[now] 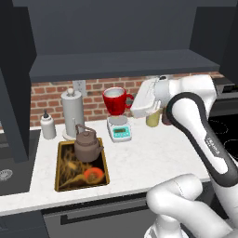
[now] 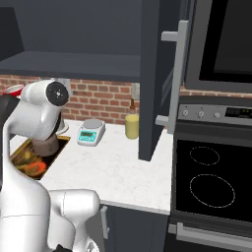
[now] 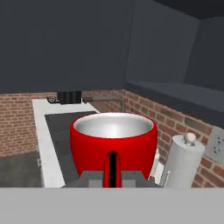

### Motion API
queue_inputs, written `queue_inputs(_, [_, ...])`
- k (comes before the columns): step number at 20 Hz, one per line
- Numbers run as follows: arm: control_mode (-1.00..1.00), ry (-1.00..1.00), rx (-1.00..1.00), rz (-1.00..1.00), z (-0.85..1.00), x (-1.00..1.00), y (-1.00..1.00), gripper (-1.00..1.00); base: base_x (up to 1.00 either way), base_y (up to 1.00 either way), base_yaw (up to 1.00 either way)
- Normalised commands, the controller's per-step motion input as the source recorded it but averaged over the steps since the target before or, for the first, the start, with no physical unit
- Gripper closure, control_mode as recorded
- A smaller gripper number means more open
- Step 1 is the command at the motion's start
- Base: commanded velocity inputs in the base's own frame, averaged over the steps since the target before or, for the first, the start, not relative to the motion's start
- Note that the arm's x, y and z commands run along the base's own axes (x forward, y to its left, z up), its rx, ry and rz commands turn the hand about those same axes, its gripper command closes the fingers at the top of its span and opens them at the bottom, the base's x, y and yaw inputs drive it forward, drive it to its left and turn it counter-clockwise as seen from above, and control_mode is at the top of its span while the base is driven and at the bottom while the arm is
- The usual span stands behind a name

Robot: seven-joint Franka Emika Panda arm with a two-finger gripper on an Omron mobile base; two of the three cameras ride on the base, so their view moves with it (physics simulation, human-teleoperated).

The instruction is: Pick the kettle from the counter and place it on the tray. Then pick the mug from the cabinet and place it on the tray. Then close the cabinet doors.

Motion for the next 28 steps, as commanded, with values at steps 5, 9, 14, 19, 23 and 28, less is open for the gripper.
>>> queue_inputs(5, [-1.00,0.00,-0.16,0.24,-0.84,-0.46,0.34,1.00,0.00,0.00,0.00])
queue_inputs(9, [-1.00,0.00,-0.10,0.16,-0.87,-0.29,0.28,1.00,0.00,0.00,0.00])
queue_inputs(14, [-1.00,-0.06,-0.03,0.10,-0.86,-0.06,0.22,1.00,0.00,0.00,0.00])
queue_inputs(19, [-1.00,-0.06,0.00,0.07,-0.67,0.10,0.12,1.00,0.00,0.00,0.00])
queue_inputs(23, [-1.00,0.00,0.00,0.09,-0.63,0.21,0.06,1.00,0.00,0.00,0.00])
queue_inputs(28, [-1.00,0.06,0.00,0.14,-0.57,0.41,0.04,1.00,0.00,0.00,0.00])
